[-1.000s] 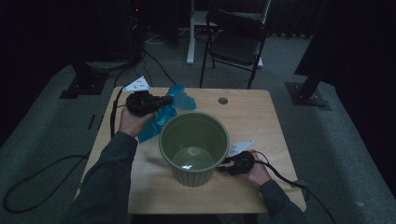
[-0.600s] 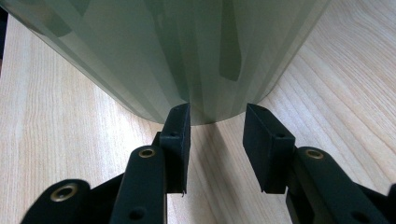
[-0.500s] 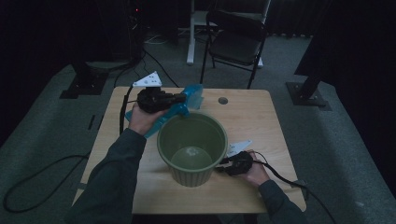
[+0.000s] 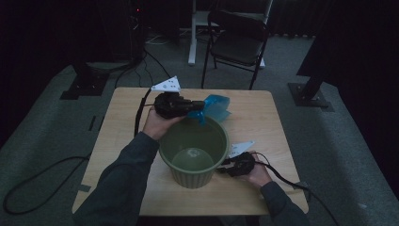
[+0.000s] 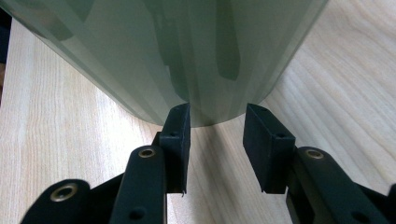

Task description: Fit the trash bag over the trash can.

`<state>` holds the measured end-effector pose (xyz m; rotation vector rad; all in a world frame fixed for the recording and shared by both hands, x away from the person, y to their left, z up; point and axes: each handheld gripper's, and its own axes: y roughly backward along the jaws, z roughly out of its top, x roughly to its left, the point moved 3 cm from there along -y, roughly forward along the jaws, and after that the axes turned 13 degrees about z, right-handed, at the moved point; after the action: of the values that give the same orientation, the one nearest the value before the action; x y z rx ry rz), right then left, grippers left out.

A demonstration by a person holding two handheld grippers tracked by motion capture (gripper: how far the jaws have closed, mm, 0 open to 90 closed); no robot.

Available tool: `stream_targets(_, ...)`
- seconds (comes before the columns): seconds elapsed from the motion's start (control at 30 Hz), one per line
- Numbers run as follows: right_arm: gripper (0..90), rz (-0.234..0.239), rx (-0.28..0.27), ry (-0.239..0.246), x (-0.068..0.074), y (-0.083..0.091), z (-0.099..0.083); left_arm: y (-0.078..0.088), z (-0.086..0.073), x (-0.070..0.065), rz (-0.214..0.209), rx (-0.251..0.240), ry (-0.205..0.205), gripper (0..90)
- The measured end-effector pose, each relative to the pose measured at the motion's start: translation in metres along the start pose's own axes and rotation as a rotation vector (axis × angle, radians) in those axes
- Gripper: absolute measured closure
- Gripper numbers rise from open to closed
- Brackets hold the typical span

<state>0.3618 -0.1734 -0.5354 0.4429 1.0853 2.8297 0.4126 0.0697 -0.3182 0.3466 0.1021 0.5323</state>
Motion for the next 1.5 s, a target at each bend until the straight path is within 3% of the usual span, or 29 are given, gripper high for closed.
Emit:
stream_targets(0.23,61.2,-0.011,-0.005,0.002,-0.001,0.003,0.000,0.003,0.007,-0.020,-0.055,-0.008,-0.015,89.9)
stream_targets(0.3,61.2,-0.011,-0.005,0.001,-0.001,0.003,0.000,0.003,0.007,-0.020,-0.055,-0.008,-0.015,89.9)
stream_targets(0.33,61.2,-0.015,-0.007,0.001,-0.001,0.005,0.000,0.001,0.009,-0.027,-0.081,-0.007,-0.011,89.9)
stream_targets(0.6,61.2,-0.043,-0.040,-0.018,-0.006,0.018,-0.004,-0.001,0.009,-0.037,-0.099,0.001,-0.026,89.9)
stream_targets(1.1,61.2,-0.053,-0.055,-0.018,-0.008,0.024,-0.005,0.010,0.039,-0.074,-0.170,-0.055,-0.055,89.8)
stream_targets(1.43,61.2,-0.054,-0.055,-0.018,-0.008,0.024,-0.005,0.016,0.046,-0.082,-0.189,-0.075,-0.052,89.8)
stream_targets(1.5,61.2,-0.054,-0.054,-0.020,-0.008,0.024,-0.006,0.023,0.050,-0.085,-0.200,-0.099,-0.054,89.8)
